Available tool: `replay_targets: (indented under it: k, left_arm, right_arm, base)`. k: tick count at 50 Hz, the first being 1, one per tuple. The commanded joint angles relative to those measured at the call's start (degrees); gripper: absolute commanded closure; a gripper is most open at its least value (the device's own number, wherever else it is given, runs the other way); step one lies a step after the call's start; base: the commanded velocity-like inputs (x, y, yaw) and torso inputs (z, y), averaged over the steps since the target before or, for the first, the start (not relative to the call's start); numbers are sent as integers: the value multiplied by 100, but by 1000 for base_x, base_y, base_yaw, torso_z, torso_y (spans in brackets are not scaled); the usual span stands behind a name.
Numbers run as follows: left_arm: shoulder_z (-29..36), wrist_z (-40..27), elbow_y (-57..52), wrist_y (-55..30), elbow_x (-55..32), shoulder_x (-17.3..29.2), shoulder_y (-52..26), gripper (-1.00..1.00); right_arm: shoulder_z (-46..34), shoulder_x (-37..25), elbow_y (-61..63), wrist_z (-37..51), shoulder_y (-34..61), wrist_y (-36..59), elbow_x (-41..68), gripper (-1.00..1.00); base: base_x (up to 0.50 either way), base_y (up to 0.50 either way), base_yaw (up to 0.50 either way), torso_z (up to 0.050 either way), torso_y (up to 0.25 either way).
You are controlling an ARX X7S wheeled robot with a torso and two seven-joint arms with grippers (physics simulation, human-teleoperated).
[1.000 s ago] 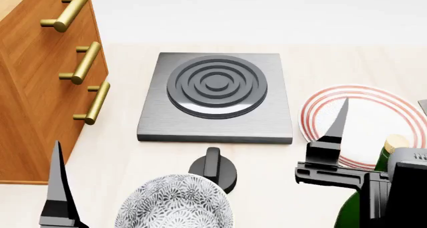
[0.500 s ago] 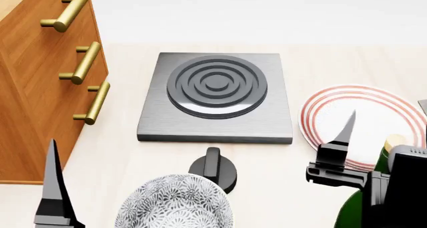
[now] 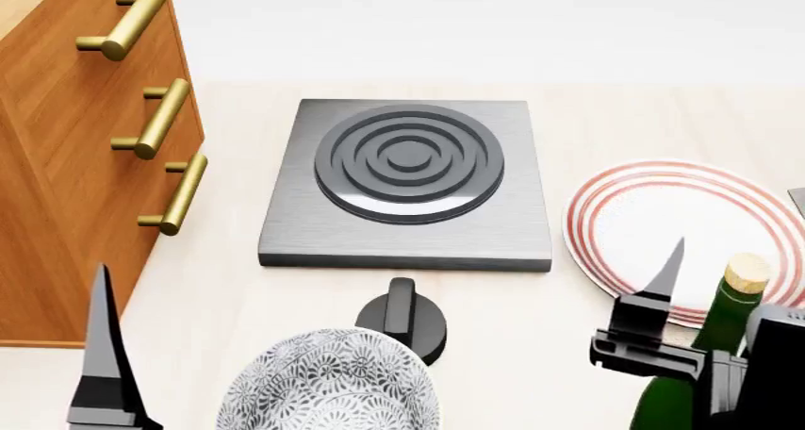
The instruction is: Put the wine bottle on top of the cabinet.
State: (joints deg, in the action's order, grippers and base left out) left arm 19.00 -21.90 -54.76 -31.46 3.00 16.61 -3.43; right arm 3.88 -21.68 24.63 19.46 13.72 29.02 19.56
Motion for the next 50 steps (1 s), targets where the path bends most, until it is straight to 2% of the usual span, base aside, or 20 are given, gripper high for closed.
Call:
replay_targets:
  k: [1,4,5,26,39,50]
  left_arm:
    - [-128,237,-37,234,-118,-88,52,-100]
    - [-132,231,-36,236,-129,-80,49,-100]
    - [-130,229,-38,232,-130,-78,46,-100]
    - [-93,168,-67,219,-156,-36,45,-100]
    - [-61,138,-53,214,-172,-15,24,-100]
    - [-55,118,-92,167,-195,9,15,-100]
  right_arm:
    - [135,108,-167,-37,28,-44,-112,-100]
    - [129,113,-191,-37,36,-64,-111,-100]
    - [135,118,-195,-32,36,-66,-105,100]
    - [137,87,-61,5,27,-62,-56,100]
    - [309,-276,1189,252,867,1184,476,100]
    - [163,-440,1465,334,1764,1917,769,100]
  base:
    - [0,0,0,0,0]
    - [0,0,0,0,0]
    - [0,0,0,0,0]
    - [0,0,0,0,1]
    - [0,0,0,0,0]
    - [0,0,0,0,1]
